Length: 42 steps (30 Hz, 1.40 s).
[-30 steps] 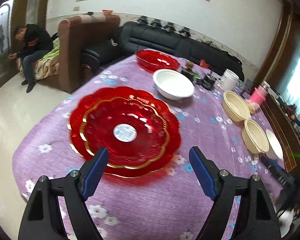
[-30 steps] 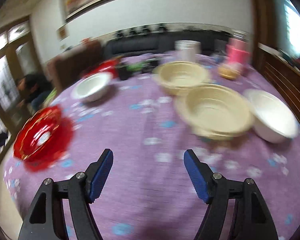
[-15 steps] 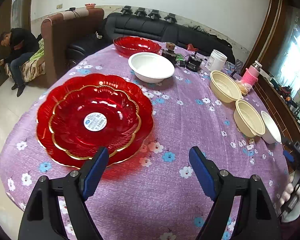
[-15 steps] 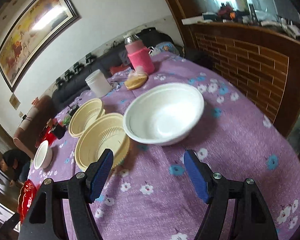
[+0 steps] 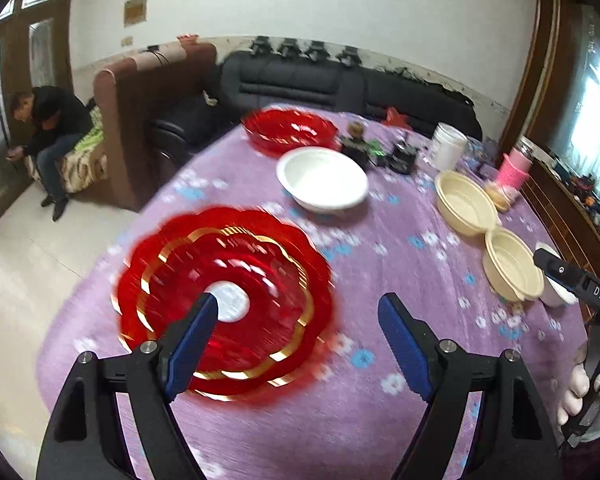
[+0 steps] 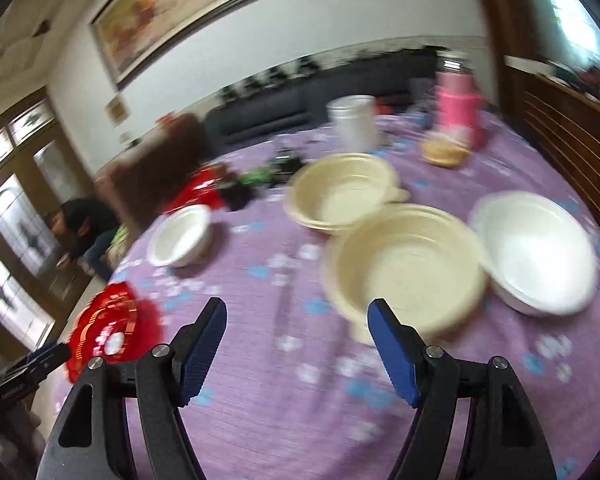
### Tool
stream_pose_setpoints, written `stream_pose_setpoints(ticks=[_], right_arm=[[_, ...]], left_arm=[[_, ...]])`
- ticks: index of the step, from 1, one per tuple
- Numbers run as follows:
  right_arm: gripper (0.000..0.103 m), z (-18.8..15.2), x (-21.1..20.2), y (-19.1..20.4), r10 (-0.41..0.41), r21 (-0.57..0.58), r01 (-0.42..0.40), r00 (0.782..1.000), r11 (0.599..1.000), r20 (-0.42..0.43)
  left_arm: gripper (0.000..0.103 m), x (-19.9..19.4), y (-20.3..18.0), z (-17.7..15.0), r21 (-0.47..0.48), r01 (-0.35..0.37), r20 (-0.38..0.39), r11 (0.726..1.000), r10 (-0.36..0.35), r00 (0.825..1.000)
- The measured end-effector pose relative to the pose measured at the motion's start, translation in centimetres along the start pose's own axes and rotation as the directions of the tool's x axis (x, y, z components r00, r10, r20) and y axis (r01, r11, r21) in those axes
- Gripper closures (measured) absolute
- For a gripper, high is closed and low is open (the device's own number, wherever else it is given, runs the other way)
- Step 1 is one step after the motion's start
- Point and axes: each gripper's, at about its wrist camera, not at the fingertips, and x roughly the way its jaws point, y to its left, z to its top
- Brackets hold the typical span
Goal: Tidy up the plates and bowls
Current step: 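Move the right gripper to the white bowl and grasp its rim, then carry the white bowl and lower it onto the red plate stack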
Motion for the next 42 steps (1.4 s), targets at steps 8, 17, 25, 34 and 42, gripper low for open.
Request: stream_pose_setpoints(ticks=[8,17,25,34,42], right_arm=[[0.026,4.6,7.8,5.3,0.064,-0.040,-0.071,0.987,0.997,-0.149],[0.028,7.6,18.4,7.3,0.088,0.037,-0.081,0.955,0.996,-0.283],[0.038,8.0,24.3,8.0,0.116,0.069,-0.099,0.934,0.993,-0.337],[0.069,7.4,27.9,7.9,0.122,0.061,-0.106,0.916,0.992,-0.383],[0.085,8.1,24.8,8.8,0.160,0.050,-0.152,0.928,0.987,-0.337]], left_arm=[[0.021,2.3,5.4,7.7,-0.081,0.021,-0.049,0.996,-0.025,0.998],[0.021,13.7,7.0,14.5,-0.153,0.032,-0.206,0.988,-0.063,0.976],[0.021,23.4,4.2,16.4,-0.100,0.016,-0.343,0.995,-0.050,0.938],[0.050,28.8,1.5,15.7,-0.047,0.034,-0.463,0.998,-0.052,0.885],[0.080,25.6,0.6,14.7,-0.086,0.107,-0.450,0.991,-0.135,0.883]])
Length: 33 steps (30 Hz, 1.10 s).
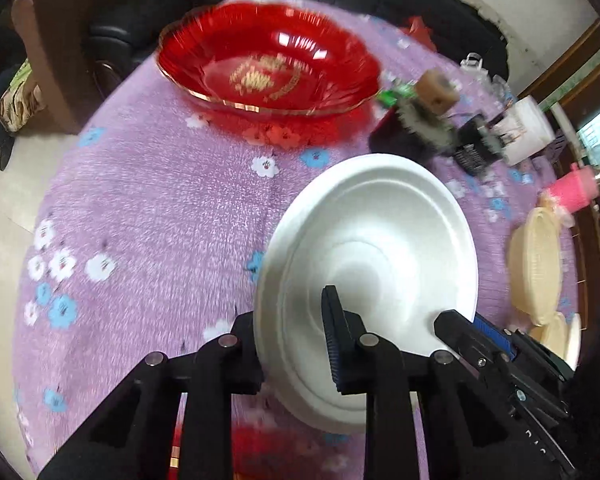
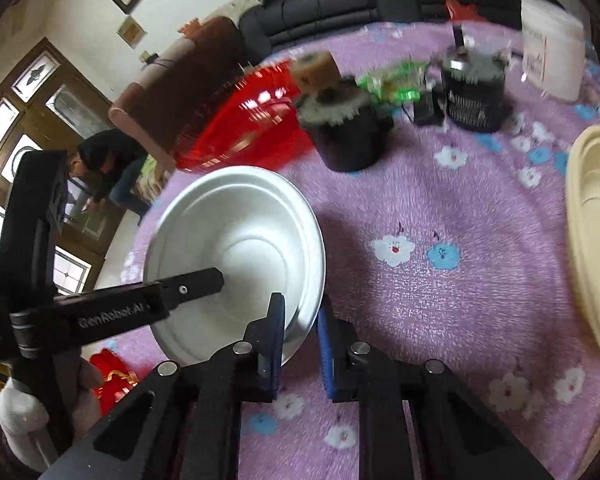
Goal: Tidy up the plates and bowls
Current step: 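Carry the white bowl and lower it onto the red plate stack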
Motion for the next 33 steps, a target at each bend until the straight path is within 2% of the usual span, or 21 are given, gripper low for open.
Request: stream_pose_setpoints(ticks=[3,8,12,19,23,28,31,32,33], right_arm=[[0.085,-0.7,-2.2,1.3,0.023,-0.022,-0.023,0.999,0.999,0.022],[0.085,-3.4,-5.1,5.0,0.060,-0.098,-0.057,0.998,0.994,0.026],[0.085,-6.6,-5.3,8.1,0.074,-0.161,-0.073,0.997,0.984,0.001],[0.085,-11.0,-3.4,11.5,0.048,-0.242,-0.063,0.997,0.968,-0.067],[0.085,-12.4,-2.0,12.3,0.036,-0.245,-0.060,0.994,0.968,-0.102],[0.085,-13.4,-0.3,13.0,-0.002,-0.266,-0.033,0.992,0.963,-0.128],[0.085,-13.7,0.7,13.1,-0.013,-0.263,-0.025,0.990,0.964,-0.140],[0.085,-13.7,0.9,13.2,-0.017,-0.268,-0.022,0.990,0.963,-0.142],[0.085,-13.9,0.9,13.3,-0.023,-0.276,-0.016,0.990,0.961,-0.138]], left_arm=[[0.080,-3.4,-0.1,-1.9,0.000,0.004,0.053,1.000,-0.004,0.999],[0.078,-8.9,0.8,-6.7,0.004,-0.066,0.132,0.998,0.065,0.989],[0.073,-10.9,2.5,-11.3,-0.016,-0.111,0.162,0.994,0.112,0.980],[0.072,-9.9,5.9,-15.6,-0.073,-0.146,0.130,0.987,0.155,0.979],[0.072,-8.4,7.3,-16.7,-0.106,-0.178,0.103,0.978,0.189,0.977],[0.067,-7.4,8.2,-17.5,-0.130,-0.191,0.077,0.973,0.202,0.976],[0.055,-7.8,8.4,-17.5,-0.131,-0.210,0.095,0.969,0.223,0.970],[0.046,-8.1,8.4,-17.6,-0.131,-0.217,0.106,0.967,0.232,0.967],[0.042,-8.4,8.5,-17.6,-0.129,-0.216,0.114,0.968,0.231,0.966]])
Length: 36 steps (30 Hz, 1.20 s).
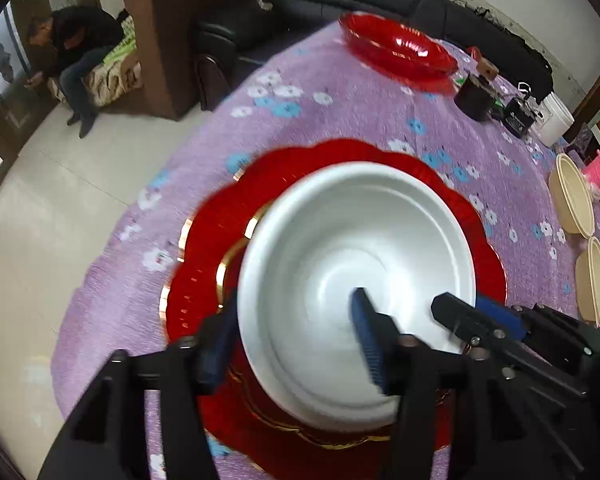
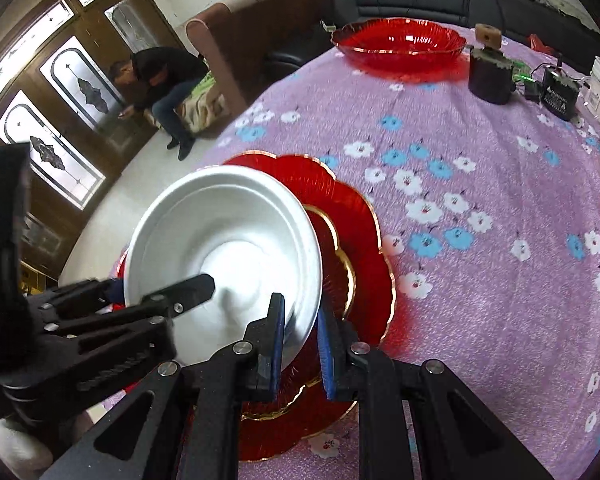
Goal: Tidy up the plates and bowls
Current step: 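Carry the white bowl and lower it onto the red plate stack, then open the right gripper and withdraw from the white bowl, then move the right gripper to the beige plastic bowl and grasp its rim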
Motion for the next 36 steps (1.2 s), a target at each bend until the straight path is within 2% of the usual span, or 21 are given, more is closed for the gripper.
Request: stream_pose_setpoints(ticks=[4,7,11,15,18,23,25,27,29,30,31,33,36], right_arm=[[0.085,0.0,0.2,0.3,-0.020,-0.023,0.020,1.000,1.000,0.009],[0.084,0.1,0.1,0.5,-0.033,-0.030,0.034,0.999,0.999,0.039],[0.073,0.0,-0.7,0.5,-0.042,-0.025,0.044,0.995,0.999,0.091],[0.059,-0.2,-2.4,1.1,-0.030,-0.040,0.037,0.988,0.999,0.154],[0.054,-0.6,-4.1,1.6,-0.033,-0.058,0.046,0.978,0.997,0.206],[0.045,-2.5,-7.5,1.9,-0.038,-0.074,0.062,0.955,0.995,0.293],[0.044,-3.5,-8.6,1.4,-0.038,-0.075,0.065,0.948,0.995,0.317],[0.043,-4.8,-9.5,0.6,-0.044,-0.067,0.069,0.942,0.995,0.332],[0.042,-6.3,-10.5,-0.9,-0.054,-0.037,0.071,0.938,0.997,0.342],[0.042,-6.8,-10.9,-2.0,-0.061,-0.017,0.071,0.937,0.997,0.344],[0.042,-7.7,-11.5,-3.4,-0.074,0.015,0.074,0.935,0.997,0.346],[0.042,-9.2,-12.7,-5.8,-0.088,0.071,0.068,0.932,0.995,0.352],[0.042,-11.7,-15.3,-10.0,-0.147,0.176,0.086,0.915,0.981,0.376]], left_arm=[[0.040,-1.3,0.8,-0.3,-0.005,0.004,0.037,1.000,-0.004,0.999],[0.040,-2.8,1.3,-0.6,-0.012,0.042,0.077,0.999,-0.041,0.996],[0.038,-5.3,1.5,-1.4,-0.024,0.038,0.159,0.999,-0.034,0.987],[0.032,-8.3,1.9,-2.7,-0.047,0.043,0.261,0.998,-0.029,0.965],[0.026,-10.5,1.7,-3.9,-0.063,0.060,0.335,0.996,-0.036,0.942],[0.021,-13.0,0.8,-6.1,-0.070,0.086,0.430,0.994,-0.047,0.902],[0.018,-13.8,0.1,-6.9,-0.055,0.093,0.471,0.994,-0.056,0.880],[0.010,-14.6,-0.9,-8.0,-0.044,0.090,0.524,0.995,-0.054,0.850],[0.007,-15.3,-2.1,-8.9,-0.026,0.081,0.568,0.996,-0.052,0.821],[0.006,-15.5,-2.7,-9.2,-0.010,0.080,0.578,0.997,-0.059,0.814],[0.006,-15.5,-3.4,-9.4,0.009,0.078,0.579,0.997,-0.069,0.812],[0.006,-15.4,-4.7,-9.6,0.046,0.084,0.562,0.995,-0.095,0.822],[0.006,-14.8,-6.4,-9.7,0.093,0.118,0.529,0.989,-0.150,0.835]])
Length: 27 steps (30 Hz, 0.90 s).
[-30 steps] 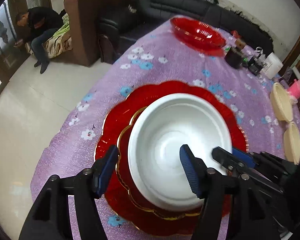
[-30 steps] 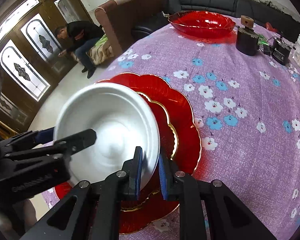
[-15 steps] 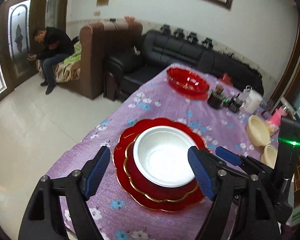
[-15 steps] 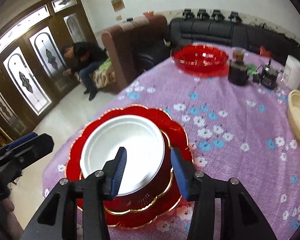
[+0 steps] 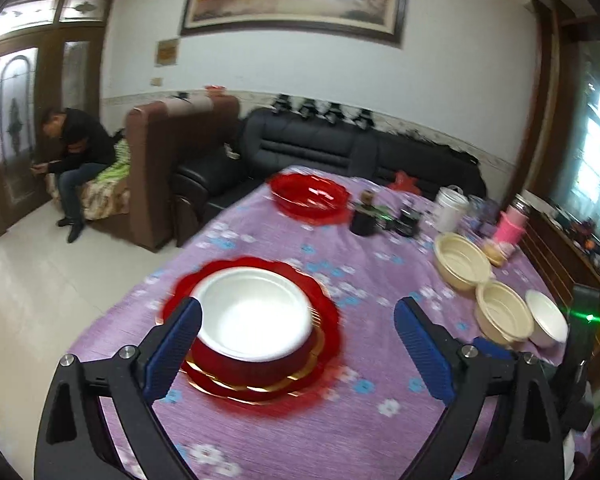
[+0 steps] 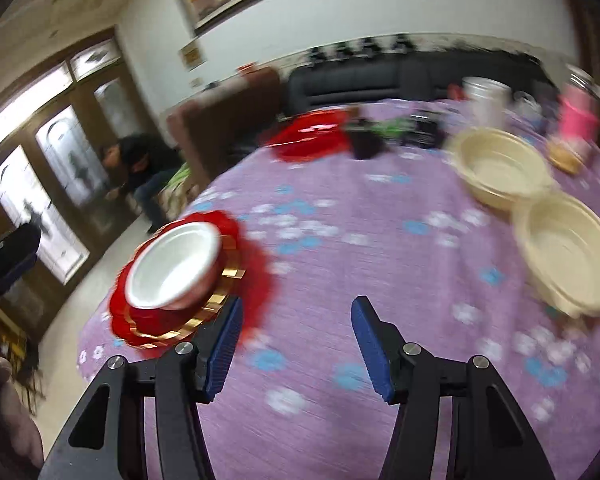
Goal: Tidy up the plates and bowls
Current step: 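Move the right gripper to the beige plastic bowl and grasp its rim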
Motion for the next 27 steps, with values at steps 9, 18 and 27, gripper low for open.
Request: stream_pose_setpoints(ticks=[9,18,27], right_arm=[[0.043,-2.0,-7.1,-14.6,-0.244,0.300,0.225,0.970,0.927,0.025],[0.043,0.2,-5.1,-20.6,-0.241,0.452,0.217,0.971,0.865,-0.004],[0.075,1.4,-0.8,-21.7,-0.186,0.546,0.170,0.982,0.820,-0.027]], left_arm=[[0.006,3.2,-4.9,-1.8,0.057,0.096,-0.105,0.994,-0.089,0.990],[0.006,4.3,-7.3,-2.9,0.107,0.114,-0.159,0.988,-0.096,0.983],[0.006,4.6,-6.9,-3.2,0.113,0.095,-0.173,0.989,-0.075,0.982]])
